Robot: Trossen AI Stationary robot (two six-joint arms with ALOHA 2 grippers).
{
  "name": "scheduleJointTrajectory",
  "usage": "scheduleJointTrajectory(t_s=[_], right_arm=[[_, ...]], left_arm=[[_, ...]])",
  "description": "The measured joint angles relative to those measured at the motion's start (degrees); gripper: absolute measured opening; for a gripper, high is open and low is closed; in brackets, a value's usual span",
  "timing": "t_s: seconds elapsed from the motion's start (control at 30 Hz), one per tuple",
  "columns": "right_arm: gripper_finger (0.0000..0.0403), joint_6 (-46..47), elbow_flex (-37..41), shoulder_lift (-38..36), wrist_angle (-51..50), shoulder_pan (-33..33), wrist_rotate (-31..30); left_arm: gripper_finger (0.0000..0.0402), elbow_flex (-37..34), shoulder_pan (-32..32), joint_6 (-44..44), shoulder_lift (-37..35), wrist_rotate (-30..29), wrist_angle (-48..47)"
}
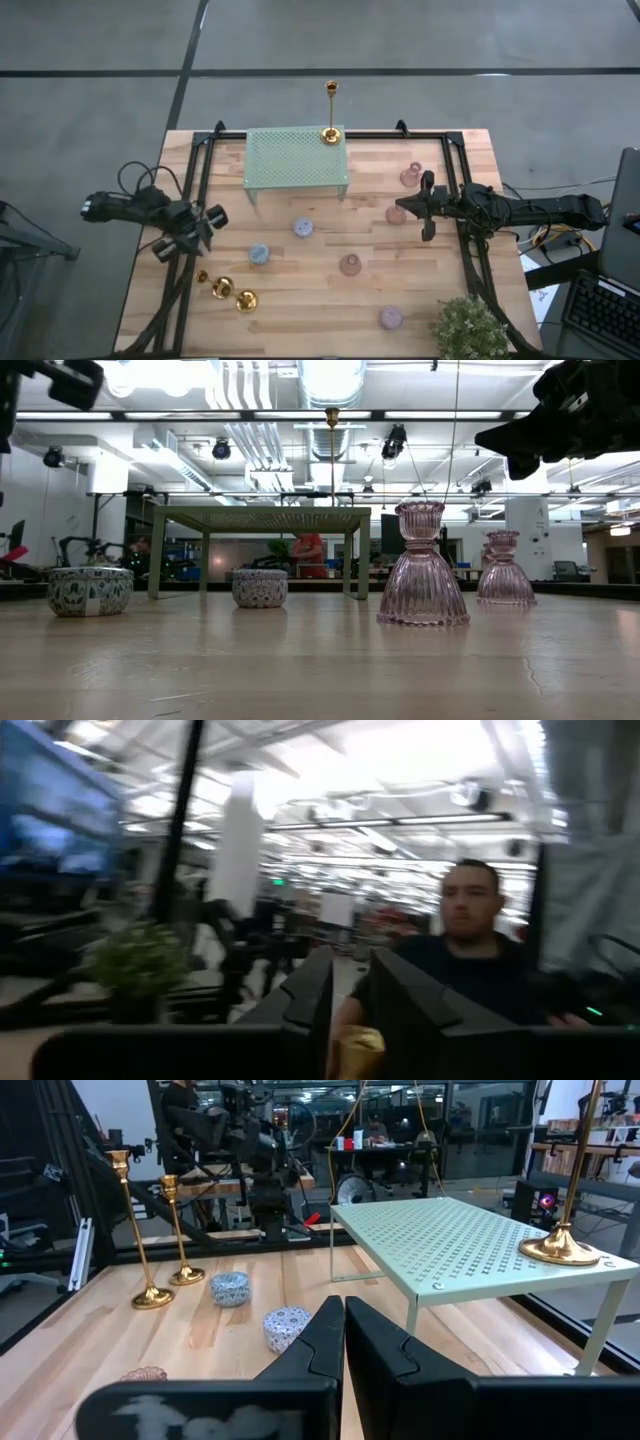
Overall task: Pick & Place candle stick holders
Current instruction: Put the right gold candle holder on the shelf
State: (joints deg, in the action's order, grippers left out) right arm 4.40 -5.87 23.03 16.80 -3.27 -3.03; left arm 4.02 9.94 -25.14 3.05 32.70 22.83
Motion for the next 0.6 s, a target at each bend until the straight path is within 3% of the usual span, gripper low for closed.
scheduleJointTrajectory(t_s=[0.43,0.6], right_arm=[[0.0008,-0.04,0.00,0.00,0.00,0.00,0.00],[0.0008,-0.03,0.00,0.00,0.02,0.01,0.00]], left_arm=[[0.0233,-0.73,4.04,5.46,0.19,-0.24,-2.31],[0.0257,-2.34,5.14,7.71,1.23,-0.04,-3.78]])
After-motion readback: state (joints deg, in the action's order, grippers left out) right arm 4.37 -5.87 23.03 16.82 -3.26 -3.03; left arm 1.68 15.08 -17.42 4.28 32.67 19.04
